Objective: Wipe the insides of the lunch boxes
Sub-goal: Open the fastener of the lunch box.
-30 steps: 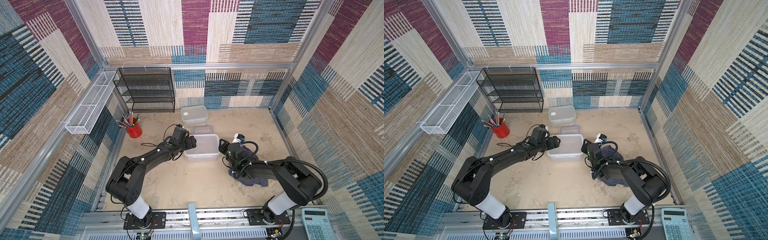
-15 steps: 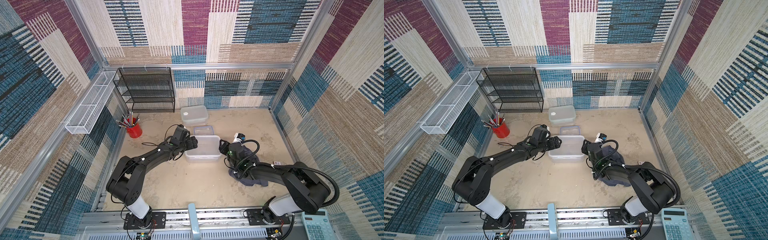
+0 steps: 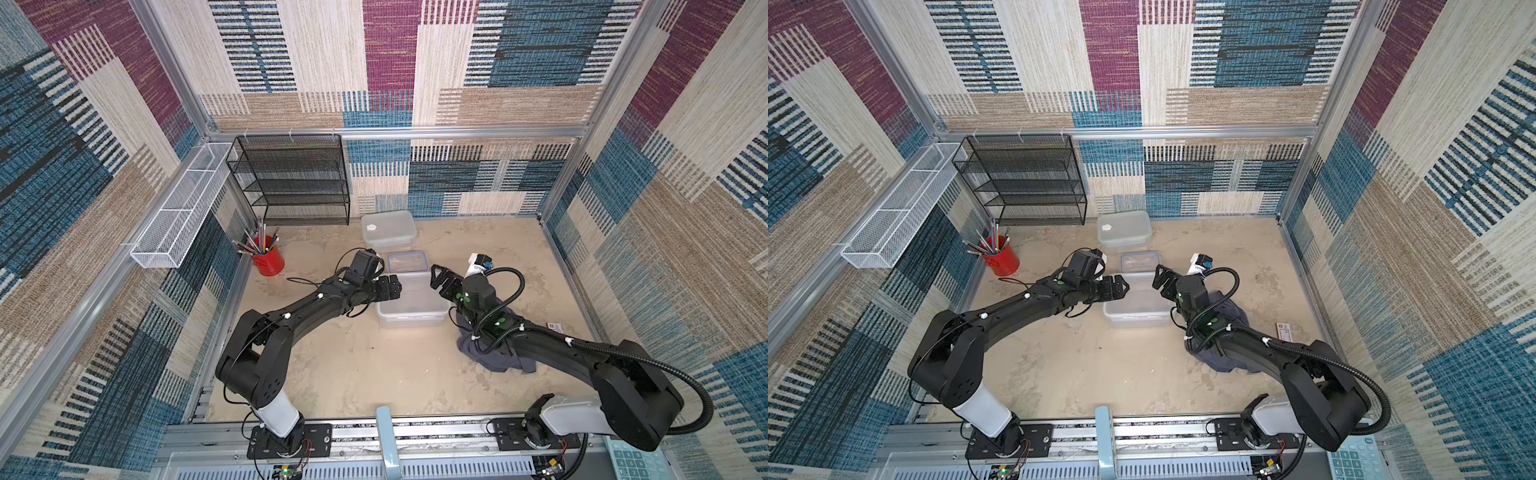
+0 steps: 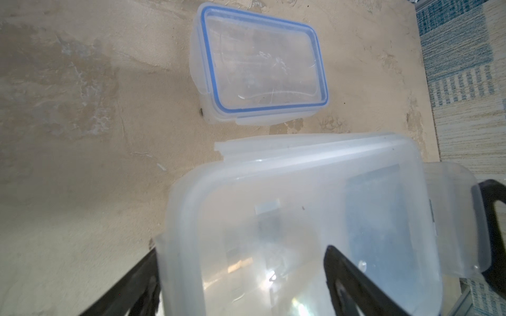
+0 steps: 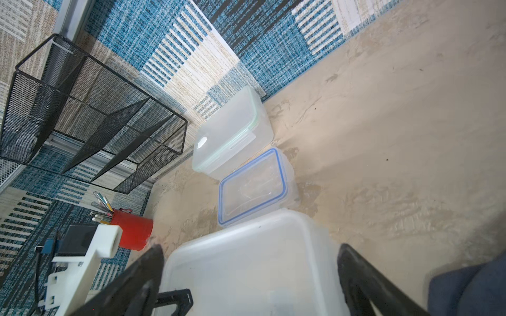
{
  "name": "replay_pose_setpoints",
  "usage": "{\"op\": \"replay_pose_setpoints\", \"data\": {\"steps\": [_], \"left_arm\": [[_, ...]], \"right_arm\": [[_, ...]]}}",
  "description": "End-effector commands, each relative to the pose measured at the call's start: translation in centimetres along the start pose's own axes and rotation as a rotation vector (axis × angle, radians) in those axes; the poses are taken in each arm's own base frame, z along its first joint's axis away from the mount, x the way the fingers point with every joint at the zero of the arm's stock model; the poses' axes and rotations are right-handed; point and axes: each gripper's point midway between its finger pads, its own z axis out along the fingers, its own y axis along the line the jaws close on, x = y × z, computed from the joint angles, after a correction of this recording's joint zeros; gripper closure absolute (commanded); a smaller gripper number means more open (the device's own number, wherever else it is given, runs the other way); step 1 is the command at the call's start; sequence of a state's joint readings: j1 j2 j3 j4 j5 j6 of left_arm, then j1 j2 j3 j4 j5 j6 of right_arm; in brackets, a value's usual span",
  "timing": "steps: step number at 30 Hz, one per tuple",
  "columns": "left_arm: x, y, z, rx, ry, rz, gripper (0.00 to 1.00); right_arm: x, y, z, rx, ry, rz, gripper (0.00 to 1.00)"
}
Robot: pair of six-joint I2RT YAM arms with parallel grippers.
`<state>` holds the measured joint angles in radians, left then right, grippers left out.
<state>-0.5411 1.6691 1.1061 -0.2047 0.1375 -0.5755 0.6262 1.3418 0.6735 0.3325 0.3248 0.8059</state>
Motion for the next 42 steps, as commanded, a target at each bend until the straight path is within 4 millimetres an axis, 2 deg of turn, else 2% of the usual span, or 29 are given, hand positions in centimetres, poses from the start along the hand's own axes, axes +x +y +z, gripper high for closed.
{"op": "replay_pose_setpoints", "data": {"steps": [1, 5, 8, 9, 10, 13, 15, 18, 21, 25, 35, 40, 42], "left_arm": [[1.5, 1.3, 0.0, -0.062, 0.074, 0.054, 0.08], [0.3, 1.1, -0.6, -0.071, 0.050, 0.076, 0.07], [-0.9, 0.8, -1.4, -0.071, 0.018, 0.085, 0.06], [-1.4, 0.5, -1.8, -0.064, 0.004, 0.086, 0.06], [-1.9, 0.3, -2.3, -0.057, -0.011, 0.086, 0.06], [-3.2, -0.6, -4.0, -0.022, -0.066, 0.062, 0.06], [-3.7, -1.2, -5.1, 0.018, -0.109, 0.018, 0.06], [-3.3, -1.5, -6.5, 0.093, -0.167, -0.111, 0.07], [-2.3, -1.3, -7.1, 0.182, -0.226, -0.286, 0.08], [-0.6, -0.1, -6.9, 0.271, -0.275, -0.475, 0.09], [0.8, 0.8, -4.9, 0.363, -0.279, -0.688, 0.06], [1.1, 0.4, -4.2, 0.405, -0.273, -0.742, 0.06], [0.6, -0.2, -4.3, 0.450, -0.291, -0.752, 0.06]], "right_arm": [[-0.2, -0.6, -0.4, 0.056, 0.022, -0.053, 0.01], [-1.0, -0.8, -1.2, 0.083, 0.024, -0.093, 0.01], [-1.9, 0.2, -1.7, 0.057, 0.027, -0.146, 0.01], [-1.9, 0.8, -1.7, 0.040, 0.040, -0.173, 0.03], [-1.8, 1.3, -1.7, 0.024, 0.057, -0.198, 0.11], [-1.1, 3.2, -1.1, -0.044, 0.129, -0.265, 0.47], [0.0, 4.3, -0.5, -0.089, 0.193, -0.308, 0.75], [2.1, 4.9, 0.8, -0.124, 0.292, -0.363, 1.00], [4.1, 4.4, 2.0, -0.126, 0.361, -0.410, 1.00], [5.9, 3.3, 3.2, -0.118, 0.401, -0.440, 1.00], [8.8, 0.5, 4.0, -0.081, 0.438, -0.398, 1.00], [9.8, -0.5, 4.2, -0.066, 0.450, -0.363, 1.00], [10.3, -0.9, 4.2, -0.062, 0.459, -0.350, 1.00]]}}
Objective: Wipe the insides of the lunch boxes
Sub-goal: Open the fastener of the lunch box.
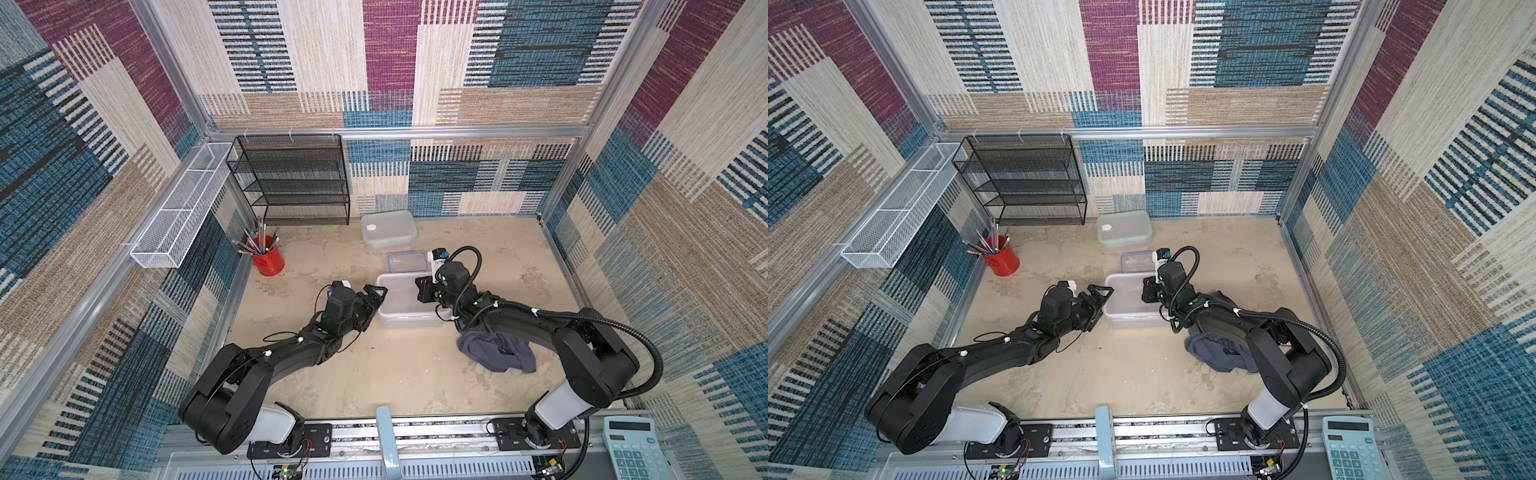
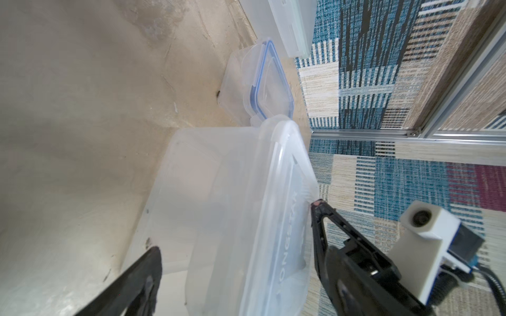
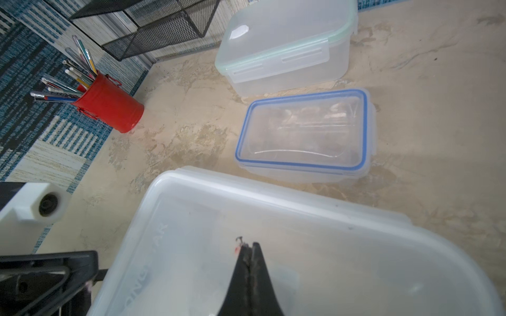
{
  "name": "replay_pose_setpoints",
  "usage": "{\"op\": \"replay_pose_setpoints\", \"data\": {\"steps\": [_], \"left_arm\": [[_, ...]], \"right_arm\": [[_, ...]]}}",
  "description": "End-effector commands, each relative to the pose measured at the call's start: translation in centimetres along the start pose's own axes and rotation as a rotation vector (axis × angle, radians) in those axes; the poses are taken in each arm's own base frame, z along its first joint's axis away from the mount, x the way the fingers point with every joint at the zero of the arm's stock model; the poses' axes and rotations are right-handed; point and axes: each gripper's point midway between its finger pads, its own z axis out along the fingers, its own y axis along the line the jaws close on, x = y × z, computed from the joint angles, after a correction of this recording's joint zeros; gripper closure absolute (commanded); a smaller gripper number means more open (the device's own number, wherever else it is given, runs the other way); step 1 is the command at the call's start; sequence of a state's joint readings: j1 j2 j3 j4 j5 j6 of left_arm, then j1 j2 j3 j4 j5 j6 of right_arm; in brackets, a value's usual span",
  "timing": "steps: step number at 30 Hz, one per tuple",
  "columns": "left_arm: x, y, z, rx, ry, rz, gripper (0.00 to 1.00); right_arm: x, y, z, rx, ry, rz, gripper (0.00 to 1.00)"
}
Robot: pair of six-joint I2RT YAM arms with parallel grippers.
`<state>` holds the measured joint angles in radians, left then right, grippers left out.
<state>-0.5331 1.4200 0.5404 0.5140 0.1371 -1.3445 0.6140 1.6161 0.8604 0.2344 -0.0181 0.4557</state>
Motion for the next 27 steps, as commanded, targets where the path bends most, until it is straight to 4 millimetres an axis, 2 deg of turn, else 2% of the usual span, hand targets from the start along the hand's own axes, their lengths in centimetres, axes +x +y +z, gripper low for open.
{"op": "replay_pose_setpoints", "data": {"steps": [1, 9, 17, 20, 27], "left_arm": [[-0.3, -2.9, 0.2, 0.137, -0.015, -0.064, 0.07], [0.4, -3.8, 1.1, 0.205, 0.002, -0.104, 0.12], [0.2, -4.4, 0.7, 0.238, -0.032, -0.116, 0.22], [0.0, -4.8, 0.5, 0.246, -0.043, -0.110, 0.29], [-0.5, -4.8, 0.6, 0.245, -0.073, -0.109, 0.35]], "right_arm": [[3.7, -1.8, 0.2, 0.056, 0.121, 0.045, 1.00], [5.7, -2.5, 0.3, 0.057, 0.155, 0.104, 1.00], [8.1, -3.0, 0.3, 0.055, 0.213, 0.169, 1.00], [8.7, -3.0, 0.1, 0.048, 0.224, 0.192, 1.00], [9.2, -2.0, -0.1, 0.019, 0.238, 0.226, 1.00]]}}
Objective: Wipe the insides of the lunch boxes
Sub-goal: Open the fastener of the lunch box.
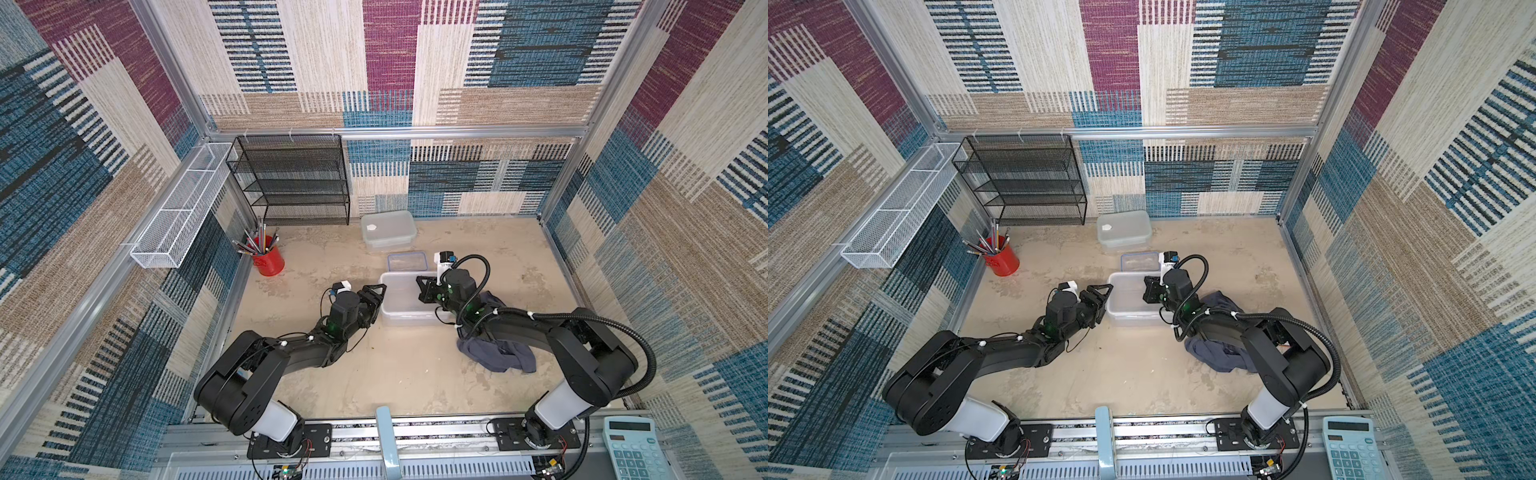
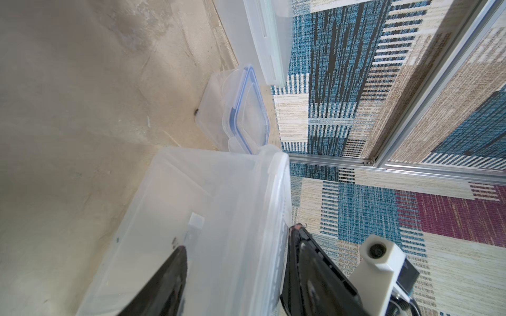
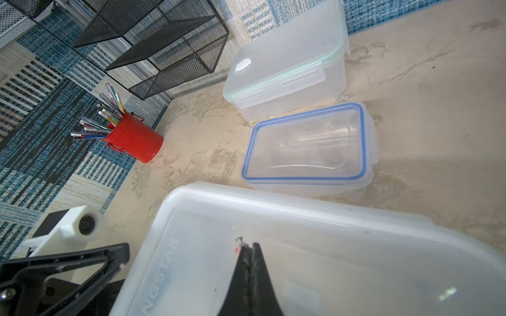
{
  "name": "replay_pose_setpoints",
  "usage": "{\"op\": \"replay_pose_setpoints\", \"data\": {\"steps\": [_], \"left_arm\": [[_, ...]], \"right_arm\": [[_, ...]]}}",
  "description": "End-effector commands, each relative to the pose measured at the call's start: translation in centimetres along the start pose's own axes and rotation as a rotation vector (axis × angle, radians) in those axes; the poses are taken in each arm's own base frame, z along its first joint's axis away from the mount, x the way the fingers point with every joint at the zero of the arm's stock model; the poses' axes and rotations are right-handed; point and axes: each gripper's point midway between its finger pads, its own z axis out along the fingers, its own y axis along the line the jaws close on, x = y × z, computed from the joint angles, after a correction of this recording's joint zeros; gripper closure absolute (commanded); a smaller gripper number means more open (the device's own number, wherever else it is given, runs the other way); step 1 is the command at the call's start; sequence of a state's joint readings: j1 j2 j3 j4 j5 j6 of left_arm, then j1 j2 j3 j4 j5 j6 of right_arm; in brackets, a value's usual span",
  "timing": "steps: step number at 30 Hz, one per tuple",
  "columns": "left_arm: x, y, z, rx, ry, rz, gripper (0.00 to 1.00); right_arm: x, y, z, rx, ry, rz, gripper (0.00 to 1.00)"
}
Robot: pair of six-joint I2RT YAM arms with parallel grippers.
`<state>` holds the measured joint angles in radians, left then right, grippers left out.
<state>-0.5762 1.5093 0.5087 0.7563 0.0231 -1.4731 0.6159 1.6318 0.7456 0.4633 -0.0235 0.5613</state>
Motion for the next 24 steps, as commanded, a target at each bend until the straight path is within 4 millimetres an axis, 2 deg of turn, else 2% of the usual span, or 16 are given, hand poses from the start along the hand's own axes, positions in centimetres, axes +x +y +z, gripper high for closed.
{"op": "replay_pose_setpoints", "data": {"steps": [1, 11, 16, 24], "left_arm": [[0.3, -3.6, 0.0, 0.134, 0.022, -0.014, 0.36], [-0.1, -3.0, 0.9, 0.127, -0.004, -0.018, 0.47], [-0.3, -2.5, 0.9, 0.122, -0.016, -0.024, 0.57], [-0.3, -1.5, 0.7, 0.090, -0.024, -0.021, 0.63]], "right_arm": [[8.4, -2.4, -1.0, 0.091, 0.315, 0.135, 1.00], [9.4, -0.9, -1.4, 0.078, 0.345, 0.145, 1.00], [10.0, -0.9, -1.6, 0.086, 0.356, 0.149, 1.00], [10.6, -1.2, -1.6, 0.101, 0.369, 0.151, 1.00]]}}
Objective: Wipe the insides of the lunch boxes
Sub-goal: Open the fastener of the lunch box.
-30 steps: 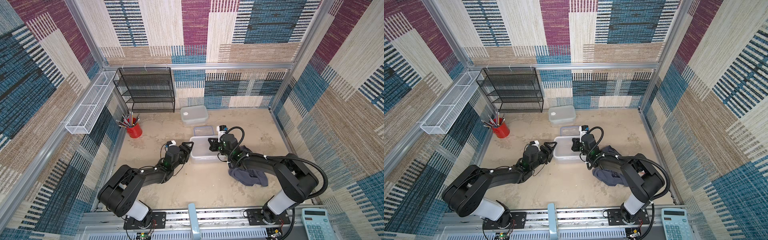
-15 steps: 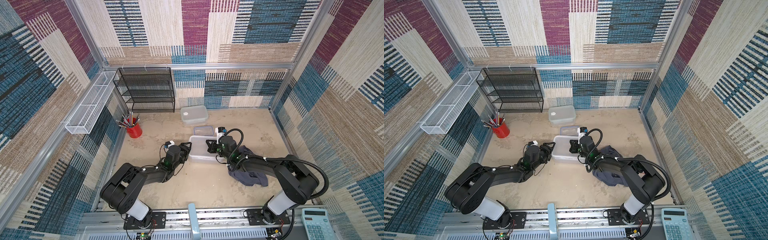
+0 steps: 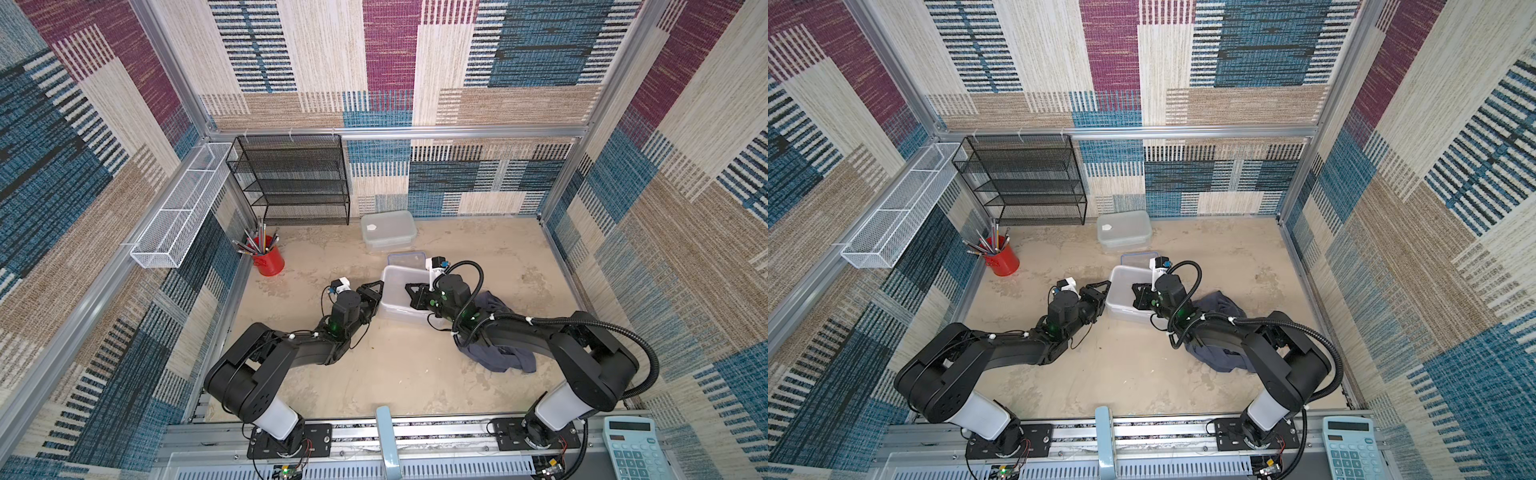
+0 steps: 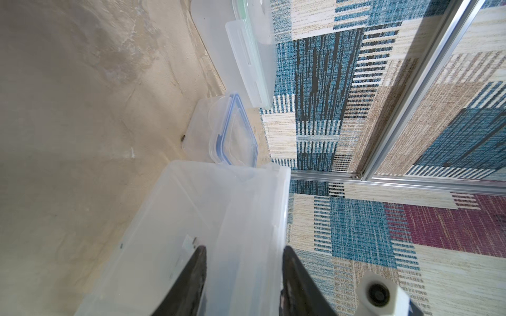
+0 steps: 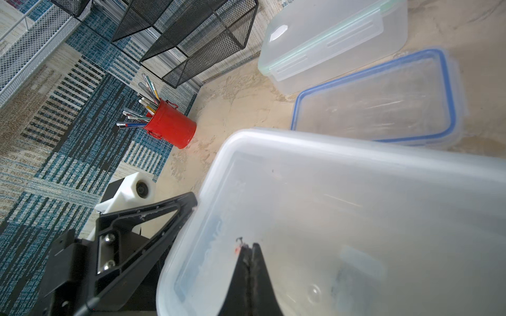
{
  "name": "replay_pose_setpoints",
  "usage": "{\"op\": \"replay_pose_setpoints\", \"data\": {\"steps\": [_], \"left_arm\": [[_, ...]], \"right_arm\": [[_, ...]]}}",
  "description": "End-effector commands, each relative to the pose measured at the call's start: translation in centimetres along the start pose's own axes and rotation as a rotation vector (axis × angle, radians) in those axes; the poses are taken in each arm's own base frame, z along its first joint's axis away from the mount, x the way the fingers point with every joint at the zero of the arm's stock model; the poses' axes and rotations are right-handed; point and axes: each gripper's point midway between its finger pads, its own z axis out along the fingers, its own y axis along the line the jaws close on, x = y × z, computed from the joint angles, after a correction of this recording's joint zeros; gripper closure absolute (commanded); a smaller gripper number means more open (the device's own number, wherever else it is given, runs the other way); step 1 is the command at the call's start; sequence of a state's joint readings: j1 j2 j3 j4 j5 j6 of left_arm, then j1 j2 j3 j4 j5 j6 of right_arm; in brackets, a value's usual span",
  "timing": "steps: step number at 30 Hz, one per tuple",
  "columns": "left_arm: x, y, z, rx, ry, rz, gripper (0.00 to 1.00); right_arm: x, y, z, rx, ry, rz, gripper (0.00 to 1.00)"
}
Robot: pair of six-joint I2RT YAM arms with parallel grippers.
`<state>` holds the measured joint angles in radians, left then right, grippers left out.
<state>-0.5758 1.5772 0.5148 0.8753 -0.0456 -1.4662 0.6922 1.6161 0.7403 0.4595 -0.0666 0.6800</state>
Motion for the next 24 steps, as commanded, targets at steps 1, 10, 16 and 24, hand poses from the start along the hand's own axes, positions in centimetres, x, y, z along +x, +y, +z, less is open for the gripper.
{"op": "replay_pose_setpoints", "data": {"steps": [1, 10, 16, 24], "left_arm": [[0.9, -0.9, -0.2, 0.036, 0.048, -0.028, 0.65], [0.7, 0.4, -0.3, -0.006, 0.032, 0.008, 0.90], [0.4, 1.0, -0.5, -0.045, 0.019, 0.055, 1.00], [-0.2, 1.8, -0.8, -0.117, -0.005, 0.137, 1.00]], "right_arm": [[8.0, -5.4, -1.1, 0.202, 0.294, 0.084, 1.00], [8.6, -5.5, -1.1, 0.212, 0.306, 0.090, 1.00], [9.4, -5.8, -1.2, 0.229, 0.320, 0.092, 1.00], [10.3, -6.1, -1.3, 0.250, 0.342, 0.089, 1.00]]}}
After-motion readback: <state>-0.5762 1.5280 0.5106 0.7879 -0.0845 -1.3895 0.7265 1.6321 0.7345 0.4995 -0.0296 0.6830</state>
